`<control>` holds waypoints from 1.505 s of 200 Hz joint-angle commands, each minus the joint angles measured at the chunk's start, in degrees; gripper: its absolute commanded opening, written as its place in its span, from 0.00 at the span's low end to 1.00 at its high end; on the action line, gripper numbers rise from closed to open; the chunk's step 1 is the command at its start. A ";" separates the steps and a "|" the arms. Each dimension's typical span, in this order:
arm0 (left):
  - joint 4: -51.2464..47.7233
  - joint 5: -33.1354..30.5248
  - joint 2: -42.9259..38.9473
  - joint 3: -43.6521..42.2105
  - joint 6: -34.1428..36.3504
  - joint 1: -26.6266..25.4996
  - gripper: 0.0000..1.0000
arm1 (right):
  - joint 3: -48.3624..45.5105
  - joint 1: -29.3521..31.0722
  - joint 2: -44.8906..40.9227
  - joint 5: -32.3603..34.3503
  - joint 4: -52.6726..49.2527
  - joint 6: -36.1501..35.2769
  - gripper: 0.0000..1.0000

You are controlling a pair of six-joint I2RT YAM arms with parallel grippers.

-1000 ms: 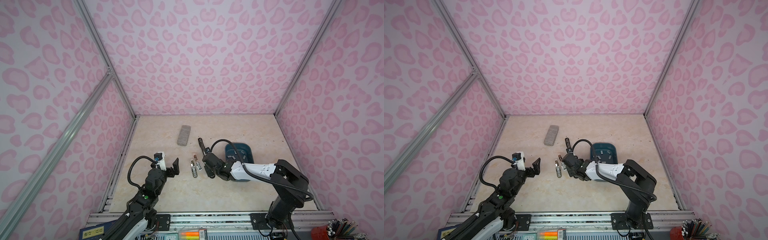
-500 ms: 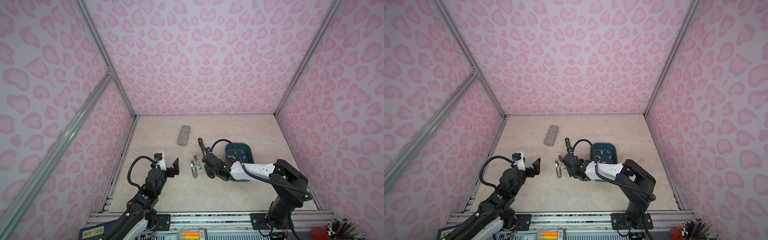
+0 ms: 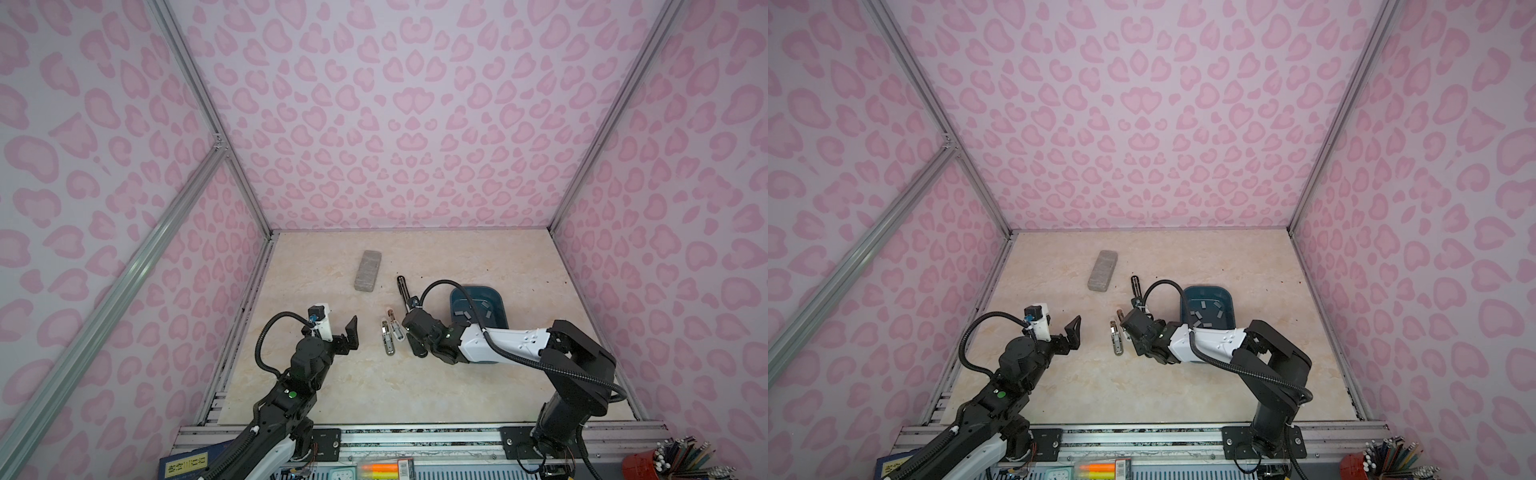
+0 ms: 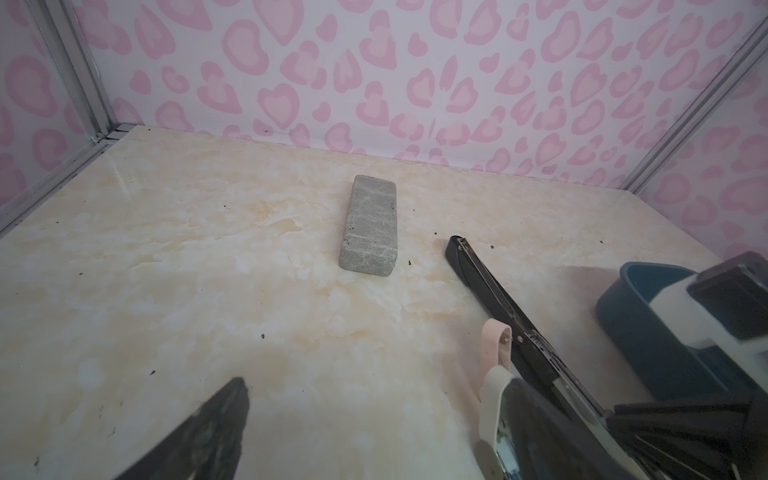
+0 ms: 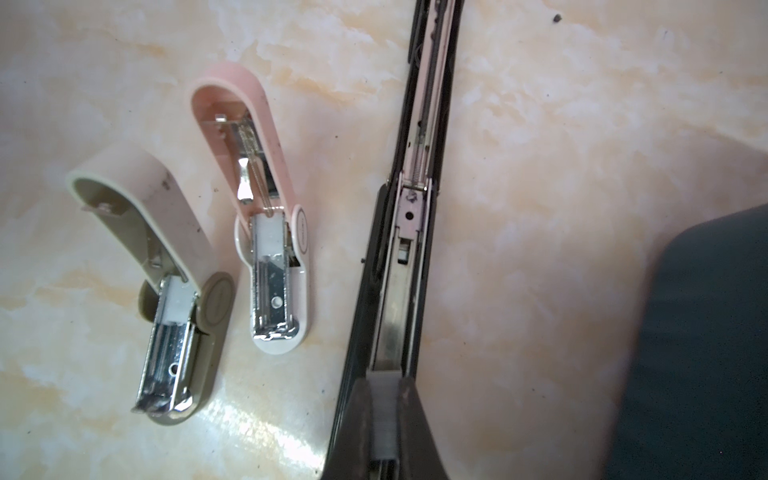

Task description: Load the staples into the stapler

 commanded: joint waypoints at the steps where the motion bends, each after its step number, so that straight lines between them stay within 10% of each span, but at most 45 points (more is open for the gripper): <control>1: 1.69 -0.19 -0.04 0.08 -0.17 0.02 0.97 | -0.79 0.20 -1.43 1.83 0.44 1.66 0.00; 196: 1.28 -1.60 1.45 0.76 -0.67 0.02 0.97 | -19.51 16.68 -9.34 4.23 4.77 14.28 0.00; 301: 1.20 -1.82 1.45 0.80 -0.71 0.02 0.97 | -11.73 16.24 -8.01 1.19 -8.18 16.41 0.37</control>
